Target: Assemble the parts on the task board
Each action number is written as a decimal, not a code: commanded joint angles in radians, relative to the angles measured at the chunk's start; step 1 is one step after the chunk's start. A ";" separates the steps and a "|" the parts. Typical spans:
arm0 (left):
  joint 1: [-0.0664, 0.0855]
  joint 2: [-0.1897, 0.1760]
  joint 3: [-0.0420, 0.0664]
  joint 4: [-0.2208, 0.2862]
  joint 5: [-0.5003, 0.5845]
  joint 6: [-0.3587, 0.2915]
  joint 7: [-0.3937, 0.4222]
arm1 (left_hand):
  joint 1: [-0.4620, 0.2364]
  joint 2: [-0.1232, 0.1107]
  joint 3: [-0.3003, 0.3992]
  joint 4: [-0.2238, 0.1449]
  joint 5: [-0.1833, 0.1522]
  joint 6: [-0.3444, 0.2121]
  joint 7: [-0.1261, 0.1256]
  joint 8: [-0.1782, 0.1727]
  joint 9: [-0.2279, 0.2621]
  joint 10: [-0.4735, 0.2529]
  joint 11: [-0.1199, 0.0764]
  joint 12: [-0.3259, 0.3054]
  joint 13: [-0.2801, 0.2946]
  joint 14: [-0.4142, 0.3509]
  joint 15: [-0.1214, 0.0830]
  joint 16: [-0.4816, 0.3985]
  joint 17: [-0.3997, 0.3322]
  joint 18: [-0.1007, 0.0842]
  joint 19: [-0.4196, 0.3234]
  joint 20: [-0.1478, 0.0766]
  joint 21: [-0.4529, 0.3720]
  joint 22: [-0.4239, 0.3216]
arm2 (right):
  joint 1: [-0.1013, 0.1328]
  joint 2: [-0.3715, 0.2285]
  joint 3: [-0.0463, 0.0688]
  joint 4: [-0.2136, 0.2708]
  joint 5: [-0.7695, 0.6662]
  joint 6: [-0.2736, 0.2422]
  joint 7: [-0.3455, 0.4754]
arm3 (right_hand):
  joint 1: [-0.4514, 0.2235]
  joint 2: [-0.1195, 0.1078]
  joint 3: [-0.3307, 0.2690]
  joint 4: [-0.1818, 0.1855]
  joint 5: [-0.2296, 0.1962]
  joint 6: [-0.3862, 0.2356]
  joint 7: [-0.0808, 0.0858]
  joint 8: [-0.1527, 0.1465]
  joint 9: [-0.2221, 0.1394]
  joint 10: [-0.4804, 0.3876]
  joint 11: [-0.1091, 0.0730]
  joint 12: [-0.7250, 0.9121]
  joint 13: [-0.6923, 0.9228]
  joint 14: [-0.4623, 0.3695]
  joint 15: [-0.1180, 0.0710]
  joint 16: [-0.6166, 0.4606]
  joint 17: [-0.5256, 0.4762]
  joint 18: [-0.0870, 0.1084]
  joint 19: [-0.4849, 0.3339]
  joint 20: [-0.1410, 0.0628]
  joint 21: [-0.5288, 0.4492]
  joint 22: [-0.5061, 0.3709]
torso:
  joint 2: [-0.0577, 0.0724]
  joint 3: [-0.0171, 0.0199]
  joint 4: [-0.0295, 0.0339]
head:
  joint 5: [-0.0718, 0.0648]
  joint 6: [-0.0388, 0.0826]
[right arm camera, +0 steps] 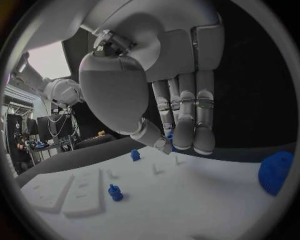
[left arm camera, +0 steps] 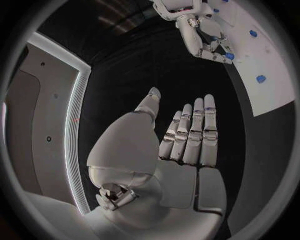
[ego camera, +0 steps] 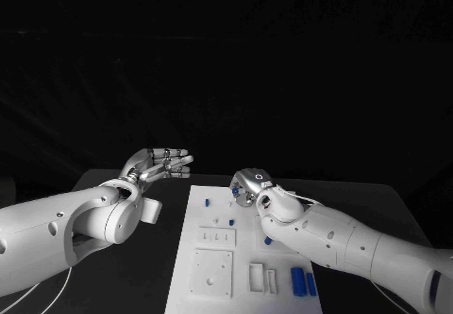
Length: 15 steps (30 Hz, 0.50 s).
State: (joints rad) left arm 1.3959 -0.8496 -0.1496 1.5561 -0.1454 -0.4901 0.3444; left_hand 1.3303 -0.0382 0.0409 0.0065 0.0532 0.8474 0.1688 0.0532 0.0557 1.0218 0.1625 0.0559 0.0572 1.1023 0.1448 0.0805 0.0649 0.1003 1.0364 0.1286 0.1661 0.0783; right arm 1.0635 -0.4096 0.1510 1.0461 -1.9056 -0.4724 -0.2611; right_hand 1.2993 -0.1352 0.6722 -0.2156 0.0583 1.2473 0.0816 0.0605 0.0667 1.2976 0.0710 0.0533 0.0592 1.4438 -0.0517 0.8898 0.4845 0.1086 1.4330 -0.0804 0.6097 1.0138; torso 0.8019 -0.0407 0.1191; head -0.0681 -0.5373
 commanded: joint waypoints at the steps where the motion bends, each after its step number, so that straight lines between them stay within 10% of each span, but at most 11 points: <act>1: 0.004 0.004 0.001 0.000 -0.005 0.011 0.005 | 0.003 -0.004 0.001 -0.002 -0.004 0.006 0.002 0.003 0.001 -0.007 0.002 0.005 0.001 -0.006 -0.001 -0.005 -0.001 -0.006 -0.007 0.001 -0.001 -0.001 | 0.001 0.004 0.001 -0.006 -0.013 -0.010 -0.012 | -0.002 0.010 0.001 -0.001 0.003 0.007 0.002 0.002 0.001 0.049 -0.040 0.006 0.003 -0.002 -0.006 -0.006 0.001 0.010 0.005 0.000 -0.003 0.001 | 0.002 0.0000 -0.0002 | 0.000 0.002; 15: 0.016 0.010 0.001 0.001 -0.005 0.008 0.003 | 0.004 -0.004 0.001 -0.003 -0.004 0.004 0.002 0.003 0.001 -0.007 0.002 0.005 0.001 -0.006 -0.001 -0.005 -0.001 -0.006 -0.007 0.001 0.000 -0.001 | 0.004 0.024 0.000 -0.041 -0.017 0.002 -0.005 | -0.002 0.010 0.001 -0.003 0.003 0.006 0.003 0.003 0.001 0.048 -0.040 0.005 0.002 -0.004 -0.006 -0.007 0.000 0.010 0.014 0.000 -0.032 0.033 | 0.013 -0.0015 0.0090 | -0.001 -0.001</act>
State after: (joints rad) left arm 1.4095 -0.8413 -0.1496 1.5553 -0.1454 -0.4901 0.3429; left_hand 1.3303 -0.0382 0.0409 0.0065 0.0532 0.8473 0.1689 0.0532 0.0557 1.0218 0.1625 0.0559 0.0572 1.1023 0.1448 0.0805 0.0650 0.1003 1.0364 0.1286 0.1660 0.0783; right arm 1.0669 -0.3877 0.1510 1.0048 -1.9080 -0.4735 -0.2670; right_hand 1.2992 -0.1355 0.6705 -0.2171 0.0582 1.2471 0.0817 0.0599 0.0660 1.2972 0.0704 0.0572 0.0592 1.4416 -0.0539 0.8883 0.4843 0.1080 1.4407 -0.0803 0.5802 1.0470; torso 0.8114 -0.0415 0.1253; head -0.0690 -0.5369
